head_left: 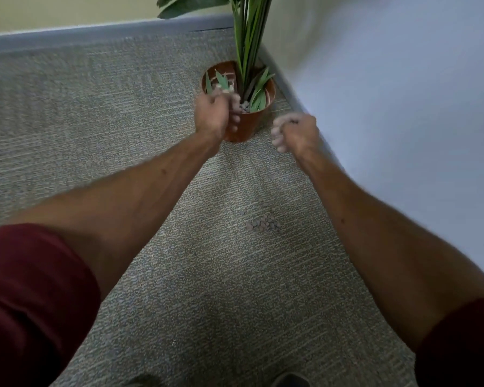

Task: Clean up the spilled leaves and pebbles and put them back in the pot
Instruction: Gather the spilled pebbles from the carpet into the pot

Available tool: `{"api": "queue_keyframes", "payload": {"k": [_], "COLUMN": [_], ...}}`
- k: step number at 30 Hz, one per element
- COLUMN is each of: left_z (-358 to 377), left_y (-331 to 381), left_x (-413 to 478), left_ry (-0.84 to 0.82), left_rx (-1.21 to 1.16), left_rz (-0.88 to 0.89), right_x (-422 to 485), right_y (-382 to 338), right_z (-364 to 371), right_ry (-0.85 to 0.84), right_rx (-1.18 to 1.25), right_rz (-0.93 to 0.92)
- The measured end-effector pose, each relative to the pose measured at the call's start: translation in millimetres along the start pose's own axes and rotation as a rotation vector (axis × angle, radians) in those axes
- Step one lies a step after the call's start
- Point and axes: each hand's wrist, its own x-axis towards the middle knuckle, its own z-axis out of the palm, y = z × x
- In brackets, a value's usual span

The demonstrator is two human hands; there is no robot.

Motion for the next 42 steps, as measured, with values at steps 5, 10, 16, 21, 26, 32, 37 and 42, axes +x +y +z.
{"api": "queue_keyframes", "payload": {"k": [5,10,16,21,26,32,37,42], "left_z": [-3,5,7,6,-4,-9,-5,-5], "left_y": [-48,-103,-144,-157,-155,-161,-165,-168], "left_x": [-38,-83,-115,-125,-128,-135,-136,-136], "left_ry": [-0.331,-0.502,-0.437,-0.531,-0.515,-0.605,-0.562,-0.558], "left_rx": [0.398,1.135,1.369,1.264,1.255,1.385,1.355,1.305], "left_rz": [-0.113,-0.005,0.068,0.169,0.258,0.293,0.281,0.296], "right_x": [-45,-73,-86,-95,-86,-94,-100,-103], "right_y": [72,102,121,129,131,134,128,122], "right_z": [-12,-5,10,1,-37,-47,-18,-10], "right_ry": [-0.168,-0.454,-0.506,-0.538,-0.548,-0.709,-0.703,-0.750], "right_rx": [-0.366,-0.753,-0.842,-0.840,-0.576,-0.758,-0.745,-0.768], "right_rz": [0.064,-0.225,-0.473,-0.429,-0.298,-0.132,-0.182,-0.235]}}
